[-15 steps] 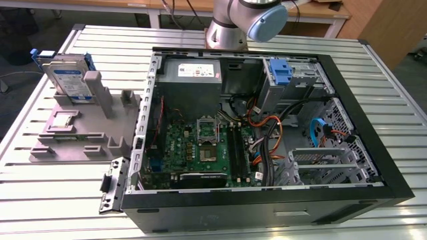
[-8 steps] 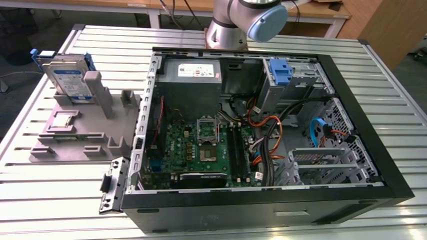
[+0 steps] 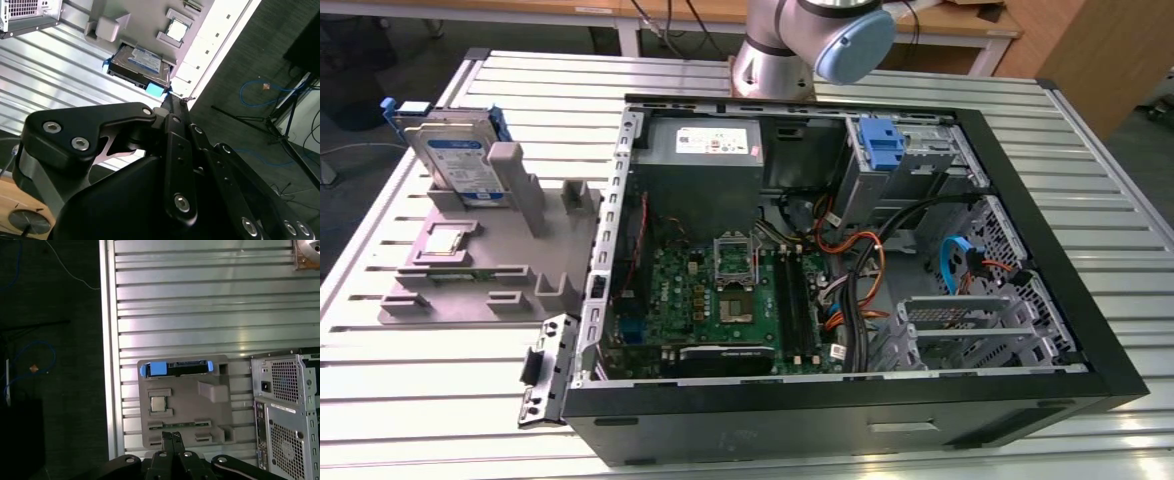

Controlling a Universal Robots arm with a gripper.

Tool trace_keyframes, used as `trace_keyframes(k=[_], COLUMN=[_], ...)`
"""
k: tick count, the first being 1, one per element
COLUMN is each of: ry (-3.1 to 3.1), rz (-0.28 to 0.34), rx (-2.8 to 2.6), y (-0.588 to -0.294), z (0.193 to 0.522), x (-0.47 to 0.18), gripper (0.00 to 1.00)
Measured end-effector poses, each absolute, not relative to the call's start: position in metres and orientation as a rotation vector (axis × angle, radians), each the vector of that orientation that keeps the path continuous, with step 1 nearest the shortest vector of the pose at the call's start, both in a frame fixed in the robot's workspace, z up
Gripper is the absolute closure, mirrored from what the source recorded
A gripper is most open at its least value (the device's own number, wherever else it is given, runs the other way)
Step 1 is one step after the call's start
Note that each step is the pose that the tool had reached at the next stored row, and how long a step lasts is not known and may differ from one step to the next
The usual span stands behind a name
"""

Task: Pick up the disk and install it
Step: 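Reach for the disk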

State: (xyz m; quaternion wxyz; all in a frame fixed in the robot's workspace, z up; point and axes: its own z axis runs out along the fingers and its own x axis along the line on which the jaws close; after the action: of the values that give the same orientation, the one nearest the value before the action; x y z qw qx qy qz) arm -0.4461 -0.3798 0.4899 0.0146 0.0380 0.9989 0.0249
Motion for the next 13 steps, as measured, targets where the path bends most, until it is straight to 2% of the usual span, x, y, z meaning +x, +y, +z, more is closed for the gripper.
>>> trace_keyframes(k=[13], ry=[3.109], rz=[0.079], rx=[0.119], y=[-0.371], z=[0.476], x=[-0.437], gripper=[0.89])
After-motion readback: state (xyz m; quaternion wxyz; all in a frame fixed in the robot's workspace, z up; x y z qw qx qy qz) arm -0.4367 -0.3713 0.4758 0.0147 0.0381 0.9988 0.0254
